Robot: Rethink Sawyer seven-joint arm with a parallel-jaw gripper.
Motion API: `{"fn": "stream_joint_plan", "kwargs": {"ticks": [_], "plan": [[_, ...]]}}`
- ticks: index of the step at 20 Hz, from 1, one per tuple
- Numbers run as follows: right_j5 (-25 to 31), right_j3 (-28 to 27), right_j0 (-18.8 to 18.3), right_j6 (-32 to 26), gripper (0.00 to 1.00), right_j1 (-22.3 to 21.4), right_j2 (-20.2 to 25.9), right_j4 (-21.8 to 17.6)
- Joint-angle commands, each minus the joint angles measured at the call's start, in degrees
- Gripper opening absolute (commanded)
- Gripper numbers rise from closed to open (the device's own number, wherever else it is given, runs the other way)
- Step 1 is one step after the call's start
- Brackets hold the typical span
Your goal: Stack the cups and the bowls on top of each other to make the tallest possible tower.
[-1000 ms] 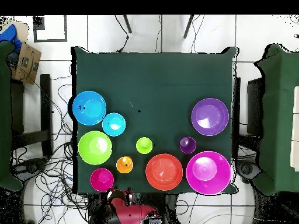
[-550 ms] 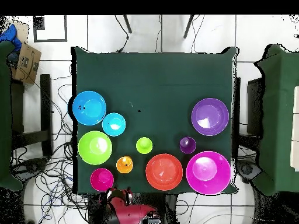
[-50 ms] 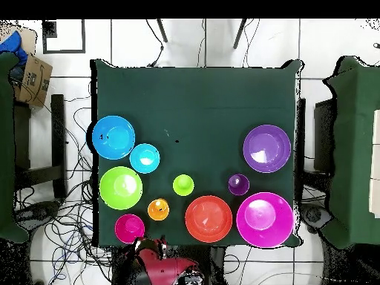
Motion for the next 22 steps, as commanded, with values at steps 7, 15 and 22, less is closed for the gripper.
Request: {"fn": "stream_joint_plan", "kwargs": {"ticks": [7, 15, 22], "plan": [[1.02, -7.08, 0.49, 8.8, 1.0, 5.45, 3.44, 2.03], [1.89, -6.52, -0.61, 8.9, 1.0, 4.7, 4.32, 1.77], [2.58, -6.16, -1.34, 8.89, 1.0, 4.19, 4.91, 1.65]]}}
